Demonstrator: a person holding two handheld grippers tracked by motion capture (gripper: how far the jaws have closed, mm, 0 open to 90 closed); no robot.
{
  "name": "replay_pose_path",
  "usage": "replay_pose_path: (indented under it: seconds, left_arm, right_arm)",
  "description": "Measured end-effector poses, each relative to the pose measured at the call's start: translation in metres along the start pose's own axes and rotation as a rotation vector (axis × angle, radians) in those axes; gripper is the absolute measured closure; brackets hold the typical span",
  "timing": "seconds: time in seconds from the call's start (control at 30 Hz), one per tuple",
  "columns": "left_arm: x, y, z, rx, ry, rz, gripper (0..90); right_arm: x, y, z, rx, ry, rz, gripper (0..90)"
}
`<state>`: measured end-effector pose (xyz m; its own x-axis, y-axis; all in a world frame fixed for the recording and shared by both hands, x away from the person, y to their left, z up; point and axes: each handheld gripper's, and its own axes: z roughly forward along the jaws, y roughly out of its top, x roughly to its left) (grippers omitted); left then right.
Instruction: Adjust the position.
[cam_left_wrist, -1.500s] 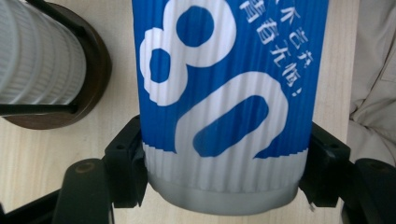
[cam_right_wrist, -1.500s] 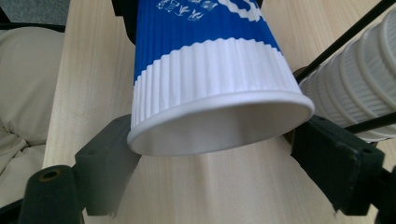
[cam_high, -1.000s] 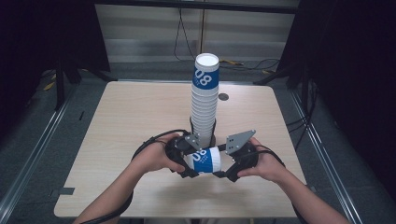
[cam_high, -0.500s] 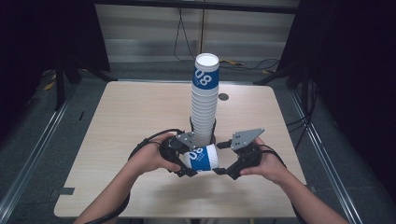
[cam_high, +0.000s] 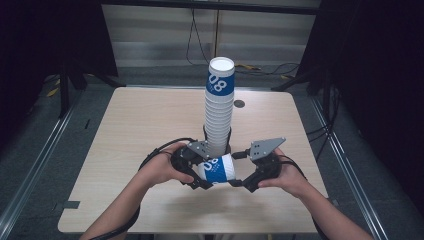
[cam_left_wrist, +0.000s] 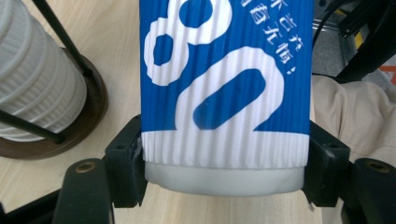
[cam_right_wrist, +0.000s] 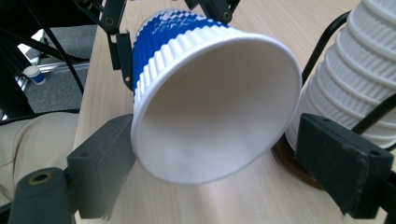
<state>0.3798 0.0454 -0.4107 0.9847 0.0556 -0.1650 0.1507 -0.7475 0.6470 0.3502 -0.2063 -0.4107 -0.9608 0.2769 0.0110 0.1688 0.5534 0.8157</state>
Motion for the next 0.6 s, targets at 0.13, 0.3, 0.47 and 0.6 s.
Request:
replay_pose_path:
  seconds: [0.13, 0.3, 0.47, 0.6]
  left_arm:
    - [0.000, 0.000, 0.000, -0.013, -0.007, 0.010, 30.4]
    - [0.000, 0.001, -0.001, -0.024, -0.014, 0.030, 30.4]
    - [0.001, 0.000, 0.000, -0.014, -0.005, 0.039, 30.4]
    - [0.001, -0.001, 0.003, -0.026, 0.022, 0.046, 29.9]
  right_arm:
    - [0.000, 0.003, 0.002, -0.004, 0.010, -0.013, 11.2]
    - [-0.001, 0.005, 0.005, -0.024, 0.029, -0.025, 10.9]
    - [0.000, 0.009, 0.008, -0.025, 0.032, -0.047, 12.6]
    - [0.000, 0.011, 0.007, 0.005, 0.018, -0.050, 14.5]
